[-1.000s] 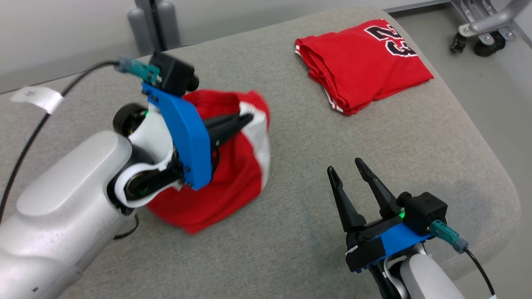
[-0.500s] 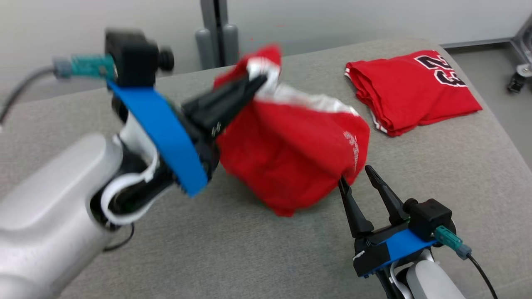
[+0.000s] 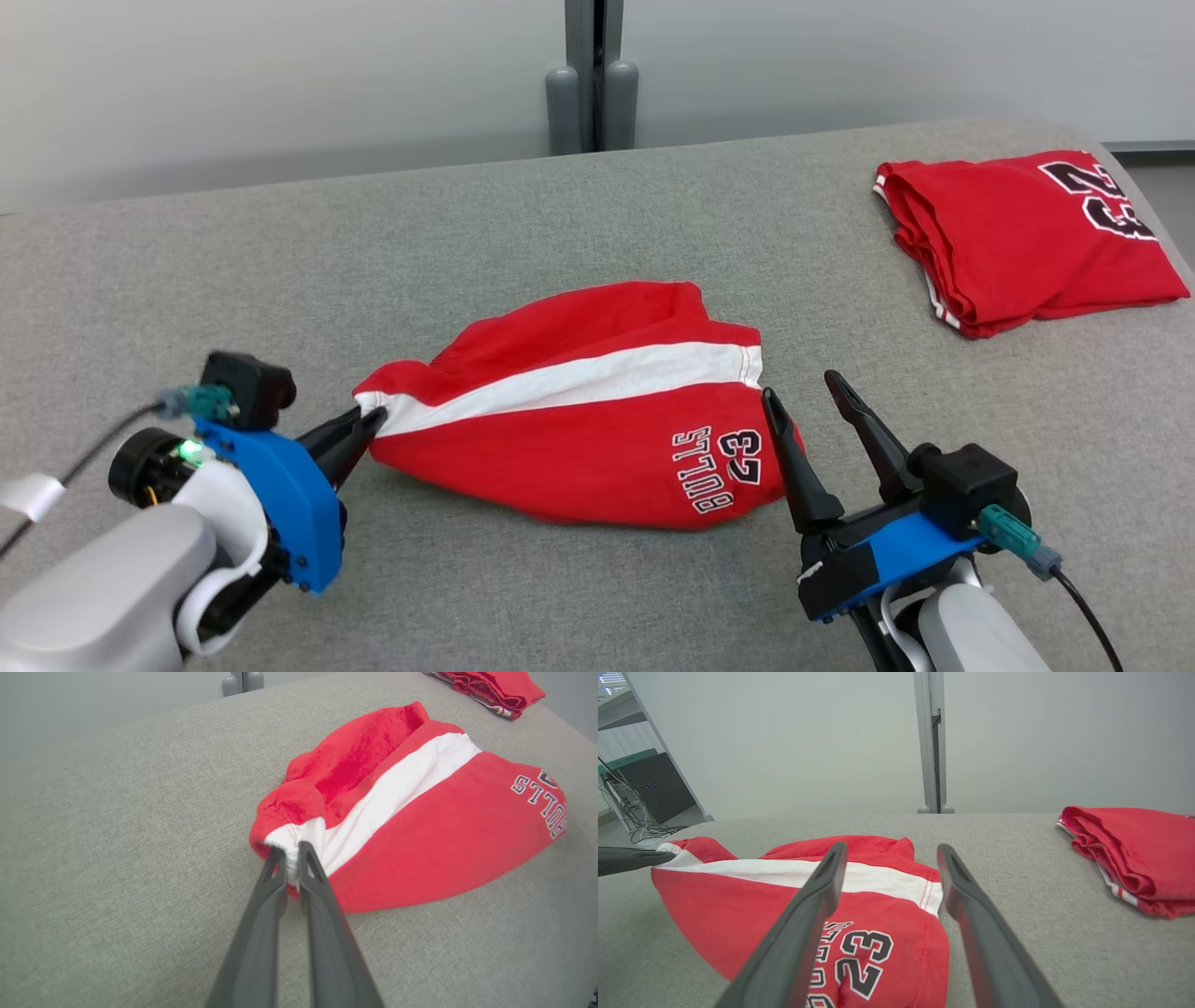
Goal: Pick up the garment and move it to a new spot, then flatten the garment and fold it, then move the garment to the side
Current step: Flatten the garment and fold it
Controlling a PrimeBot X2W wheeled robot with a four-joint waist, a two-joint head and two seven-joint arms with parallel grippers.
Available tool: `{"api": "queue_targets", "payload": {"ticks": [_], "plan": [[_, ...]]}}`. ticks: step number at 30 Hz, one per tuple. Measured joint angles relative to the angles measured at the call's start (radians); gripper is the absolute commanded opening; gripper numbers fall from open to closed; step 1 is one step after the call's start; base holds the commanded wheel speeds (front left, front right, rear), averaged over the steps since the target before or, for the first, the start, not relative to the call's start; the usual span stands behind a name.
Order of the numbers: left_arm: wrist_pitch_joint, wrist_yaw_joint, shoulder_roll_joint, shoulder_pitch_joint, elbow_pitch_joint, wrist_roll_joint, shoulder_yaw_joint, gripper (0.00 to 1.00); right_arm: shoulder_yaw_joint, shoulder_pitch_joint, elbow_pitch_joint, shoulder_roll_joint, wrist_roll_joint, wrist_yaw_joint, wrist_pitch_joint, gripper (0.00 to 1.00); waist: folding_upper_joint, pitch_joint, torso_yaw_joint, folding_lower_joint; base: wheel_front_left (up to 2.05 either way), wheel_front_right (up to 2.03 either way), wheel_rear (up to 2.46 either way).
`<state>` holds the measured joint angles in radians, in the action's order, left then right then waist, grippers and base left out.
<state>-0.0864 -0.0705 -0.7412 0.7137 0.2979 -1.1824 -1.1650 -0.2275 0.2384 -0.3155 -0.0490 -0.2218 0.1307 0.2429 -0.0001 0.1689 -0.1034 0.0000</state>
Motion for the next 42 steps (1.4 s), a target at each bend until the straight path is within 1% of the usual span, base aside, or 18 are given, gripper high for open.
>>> {"api": "queue_targets", "payload": {"ticks": [2, 5, 6, 7, 8, 12, 13, 16, 17, 18, 21, 25, 27, 30, 35, 39, 42], "plan": [[0.055, 0.024, 0.021, -0.017, 0.053, 0.063, -0.019, 0.00, 0.003, -0.004, 0.002, 0.000, 0.001, 0.000, -0.002, 1.00, 0.0000, -0.006, 0.008, -0.0001, 0.00, 0.00, 0.00], [0.140, 0.069, 0.072, -0.058, 0.127, 0.089, -0.020, 0.00, 0.007, -0.018, 0.005, 0.000, 0.001, 0.000, -0.006, 1.00, 0.0001, -0.017, 0.018, 0.0000, 0.00, 0.00, 0.00], [0.166, 0.088, 0.089, -0.075, 0.154, 0.088, -0.018, 0.26, 0.009, -0.022, 0.006, 0.000, 0.002, 0.000, -0.010, 1.00, 0.0000, -0.021, 0.022, -0.0001, 0.00, 0.00, 0.00], [0.197, 0.105, 0.102, -0.089, 0.177, 0.092, -0.015, 0.77, 0.012, -0.022, 0.009, 0.000, 0.004, 0.000, -0.010, 1.00, 0.0000, -0.023, 0.025, -0.0001, 0.00, 0.00, 0.00], [0.221, 0.113, 0.118, -0.101, 0.196, 0.088, -0.008, 1.00, 0.015, -0.023, 0.012, 0.000, 0.006, 0.000, -0.013, 1.00, 0.0000, -0.026, 0.029, -0.0001, 0.00, 0.00, 0.00], [0.302, 0.127, 0.177, -0.144, 0.247, 0.075, 0.020, 1.00, 0.033, -0.042, 0.025, 0.000, 0.013, 0.000, -0.022, 1.00, 0.0000, -0.038, 0.050, -0.0001, 0.00, 0.00, 0.00], [0.328, 0.132, 0.195, -0.163, 0.263, 0.063, 0.048, 1.00, 0.040, -0.046, 0.031, 0.000, 0.019, 0.000, -0.028, 1.00, 0.0000, -0.047, 0.060, 0.0000, 0.00, 0.00, 0.00], [0.345, 0.142, 0.222, -0.197, 0.270, 0.063, 0.102, 1.00, 0.056, -0.061, 0.038, 0.000, 0.029, 0.000, -0.037, 1.00, 0.0000, -0.062, 0.078, -0.0001, 0.00, 0.00, 0.00], [0.346, 0.146, 0.230, -0.210, 0.266, 0.064, 0.134, 1.00, 0.064, -0.066, 0.042, 0.000, 0.031, 0.000, -0.039, 1.00, 0.0000, -0.068, 0.083, -0.0001, 0.00, 0.00, 0.00], [0.346, 0.154, 0.239, -0.227, 0.249, 0.073, 0.188, 1.00, 0.074, -0.070, 0.048, 0.000, 0.037, 0.000, -0.040, 1.00, 0.0000, -0.072, 0.089, -0.0001, 0.00, 0.00, 0.00], [0.348, 0.166, 0.263, -0.285, 0.173, 0.156, 0.360, 1.00, 0.107, -0.085, 0.067, 0.000, 0.044, 0.000, -0.041, 1.00, 0.0000, -0.086, 0.106, -0.0001, 0.00, 0.00, 0.00], [0.348, 0.171, 0.311, -0.417, 0.081, 0.295, 0.548, 1.00, 0.152, -0.106, 0.089, 0.000, 0.046, 0.000, -0.048, 1.00, 0.0000, -0.102, 0.121, -0.0001, 0.00, 0.00, 0.00], [0.348, 0.165, 0.339, -0.465, 0.041, 0.360, 0.626, 1.00, 0.177, -0.117, 0.100, 0.000, 0.051, 0.000, -0.051, 1.00, 0.0000, -0.108, 0.128, 0.0000, 0.00, 0.00, 0.00], [0.348, 0.156, 0.382, -0.537, -0.002, 0.449, 0.714, 1.00, 0.203, -0.133, 0.115, 0.000, 0.055, 0.000, -0.057, 1.00, 0.0000, -0.115, 0.138, -0.0001, 0.00, 0.00, 0.00], [0.348, 0.122, 0.442, -0.613, -0.053, 0.584, 0.852, 1.00, 0.233, -0.157, 0.141, 0.000, 0.060, 0.000, -0.069, 1.00, 0.0001, -0.126, 0.150, 0.0000, 0.00, 0.00, 0.00], [0.348, 0.099, 0.473, -0.664, -0.057, 0.676, 0.924, 1.00, 0.245, -0.179, 0.143, 0.000, 0.060, 0.000, -0.078, 1.00, 0.0001, -0.140, 0.157, -0.0001, 0.00, 0.00, 0.00], [0.348, 0.085, 0.487, -0.695, -0.027, 0.722, 0.941, 1.00, 0.245, -0.193, 0.138, 0.000, 0.065, 0.000, -0.093, 1.00, 0.0001, -0.156, 0.159, 0.0000, 0.00, 0.00, 0.00]]}}
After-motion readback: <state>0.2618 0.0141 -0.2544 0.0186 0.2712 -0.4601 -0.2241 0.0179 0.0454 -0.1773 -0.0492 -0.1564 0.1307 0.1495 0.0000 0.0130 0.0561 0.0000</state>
